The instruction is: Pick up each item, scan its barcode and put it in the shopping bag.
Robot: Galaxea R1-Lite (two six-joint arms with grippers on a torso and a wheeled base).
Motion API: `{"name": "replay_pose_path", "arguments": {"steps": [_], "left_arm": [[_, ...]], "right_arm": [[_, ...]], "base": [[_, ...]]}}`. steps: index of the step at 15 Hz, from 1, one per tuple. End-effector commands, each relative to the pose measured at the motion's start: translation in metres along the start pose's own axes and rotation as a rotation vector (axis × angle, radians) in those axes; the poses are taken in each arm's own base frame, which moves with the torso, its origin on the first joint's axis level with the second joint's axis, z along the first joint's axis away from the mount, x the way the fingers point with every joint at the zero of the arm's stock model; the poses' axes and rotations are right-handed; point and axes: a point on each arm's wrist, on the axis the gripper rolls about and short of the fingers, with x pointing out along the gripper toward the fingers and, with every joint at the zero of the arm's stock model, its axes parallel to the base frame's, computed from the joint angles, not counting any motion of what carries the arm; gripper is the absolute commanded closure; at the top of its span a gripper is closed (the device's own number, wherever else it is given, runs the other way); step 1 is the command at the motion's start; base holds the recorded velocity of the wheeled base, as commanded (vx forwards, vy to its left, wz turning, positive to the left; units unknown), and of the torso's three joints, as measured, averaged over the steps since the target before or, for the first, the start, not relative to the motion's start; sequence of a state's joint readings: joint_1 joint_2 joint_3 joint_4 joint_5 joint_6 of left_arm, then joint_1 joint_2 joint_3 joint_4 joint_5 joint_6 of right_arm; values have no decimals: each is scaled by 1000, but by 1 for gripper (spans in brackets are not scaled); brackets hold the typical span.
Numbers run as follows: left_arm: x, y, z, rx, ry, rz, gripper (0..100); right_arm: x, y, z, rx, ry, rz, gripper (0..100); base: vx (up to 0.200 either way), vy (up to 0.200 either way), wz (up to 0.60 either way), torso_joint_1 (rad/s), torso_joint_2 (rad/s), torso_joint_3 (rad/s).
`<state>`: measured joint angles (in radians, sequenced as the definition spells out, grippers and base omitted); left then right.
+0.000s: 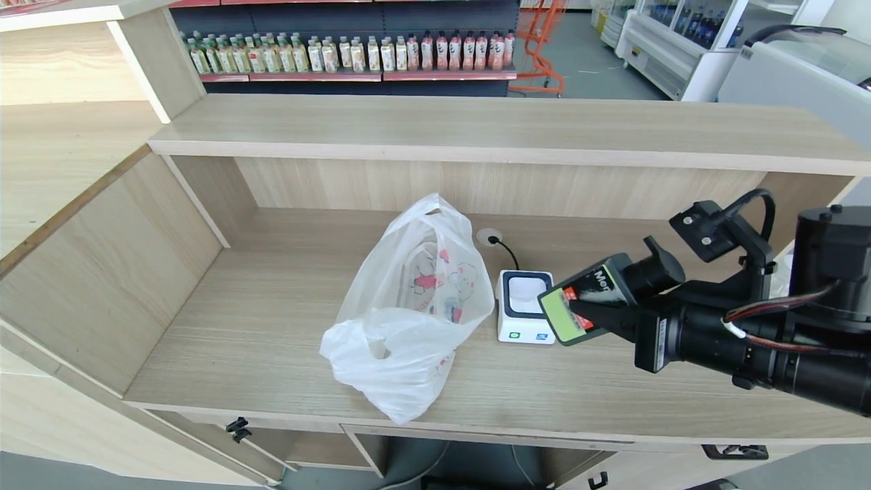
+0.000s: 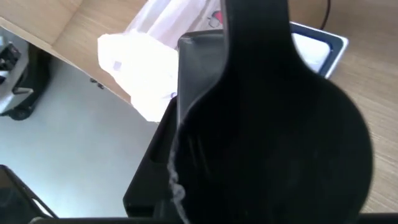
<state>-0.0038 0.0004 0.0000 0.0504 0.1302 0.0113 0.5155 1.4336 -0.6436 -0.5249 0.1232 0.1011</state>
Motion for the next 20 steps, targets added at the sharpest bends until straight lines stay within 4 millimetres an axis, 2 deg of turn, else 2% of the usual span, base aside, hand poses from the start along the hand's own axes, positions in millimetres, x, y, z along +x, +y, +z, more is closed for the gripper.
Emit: {"name": "replay_pose_path", "arguments": {"steps": [1,6,8,10,11,15,17,18,19,20], "left_arm": [[0,0,0,1,0,2,0],[0,0,0,0,1,2,0],[0,0,0,-2,0,2,0],[0,0,0,-4,0,2,0],[0,0,0,-4,0,2,0],[0,0,0,-4,0,2,0],[0,0,0,-4,0,2,0],[0,0,0,-4,0,2,0],[0,0,0,-4,0,2,0],[0,0,0,-4,0,2,0]], "right_arm": [[2,0,0,17,0,-2,100],[24,-1,8,91,4,3,100],[46,-3,13,93,7,1,100],[62,-5,11,95,26,-6,100],[80,-8,6,95,52,-15,100],[128,-12,-10,94,107,-73,100],[144,-10,-17,89,129,-66,100],[162,-11,-25,87,145,-72,100],[167,-11,-25,84,143,-77,100],[183,-9,-29,67,141,-95,100]], "base": [[0,200,0,-12,-7,7],[0,200,0,12,4,3],[0,200,0,-5,0,5],[0,0,0,0,0,0],[0,0,0,0,0,0],[0,0,0,0,0,0],[0,0,0,0,0,0],[0,0,0,0,0,0],[0,0,0,0,0,0],[0,0,0,0,0,0]]}}
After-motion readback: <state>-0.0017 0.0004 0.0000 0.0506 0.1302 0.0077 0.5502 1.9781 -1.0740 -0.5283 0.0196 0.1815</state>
